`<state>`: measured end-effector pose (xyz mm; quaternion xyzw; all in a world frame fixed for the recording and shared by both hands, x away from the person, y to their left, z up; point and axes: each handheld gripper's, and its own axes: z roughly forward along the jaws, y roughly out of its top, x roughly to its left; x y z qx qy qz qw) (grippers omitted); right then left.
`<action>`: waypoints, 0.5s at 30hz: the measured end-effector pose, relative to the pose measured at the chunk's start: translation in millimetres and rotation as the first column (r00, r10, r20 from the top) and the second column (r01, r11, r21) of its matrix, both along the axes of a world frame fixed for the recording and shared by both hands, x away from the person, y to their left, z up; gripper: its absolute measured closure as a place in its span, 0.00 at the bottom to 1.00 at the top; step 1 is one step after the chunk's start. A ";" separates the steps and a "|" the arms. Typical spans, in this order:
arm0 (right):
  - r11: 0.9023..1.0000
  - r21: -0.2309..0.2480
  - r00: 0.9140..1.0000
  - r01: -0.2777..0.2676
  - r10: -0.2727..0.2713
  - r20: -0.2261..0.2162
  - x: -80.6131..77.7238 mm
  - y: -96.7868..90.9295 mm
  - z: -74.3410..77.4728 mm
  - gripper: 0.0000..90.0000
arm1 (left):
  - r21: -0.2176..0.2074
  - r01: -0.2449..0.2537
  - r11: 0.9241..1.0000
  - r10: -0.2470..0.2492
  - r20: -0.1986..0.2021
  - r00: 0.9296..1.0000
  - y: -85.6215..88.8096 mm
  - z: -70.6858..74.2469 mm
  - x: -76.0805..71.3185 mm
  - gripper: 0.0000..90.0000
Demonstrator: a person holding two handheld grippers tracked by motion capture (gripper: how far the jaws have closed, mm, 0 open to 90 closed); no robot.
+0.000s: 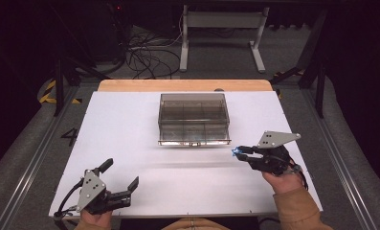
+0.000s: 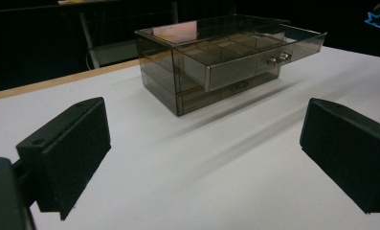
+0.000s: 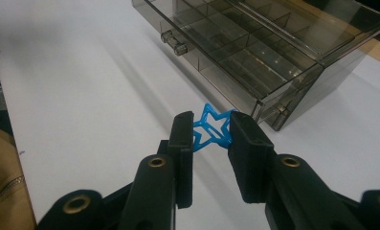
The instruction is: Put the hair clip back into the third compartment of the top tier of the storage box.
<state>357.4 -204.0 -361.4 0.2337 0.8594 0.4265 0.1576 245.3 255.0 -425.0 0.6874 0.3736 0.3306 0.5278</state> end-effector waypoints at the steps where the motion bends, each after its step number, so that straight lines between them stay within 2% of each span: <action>1: 1.000 -0.001 1.000 -0.002 0.002 0.003 0.4 0.3 0.1 0.80 | 0.000 0.000 1.000 0.000 0.000 1.000 0.0 0.0 0.0 0.04; 15: 1.000 -0.001 1.000 -0.002 0.002 0.004 6.8 5.6 2.8 0.80 | -0.001 -0.001 1.000 0.001 0.000 1.000 -0.1 -0.3 0.2 0.04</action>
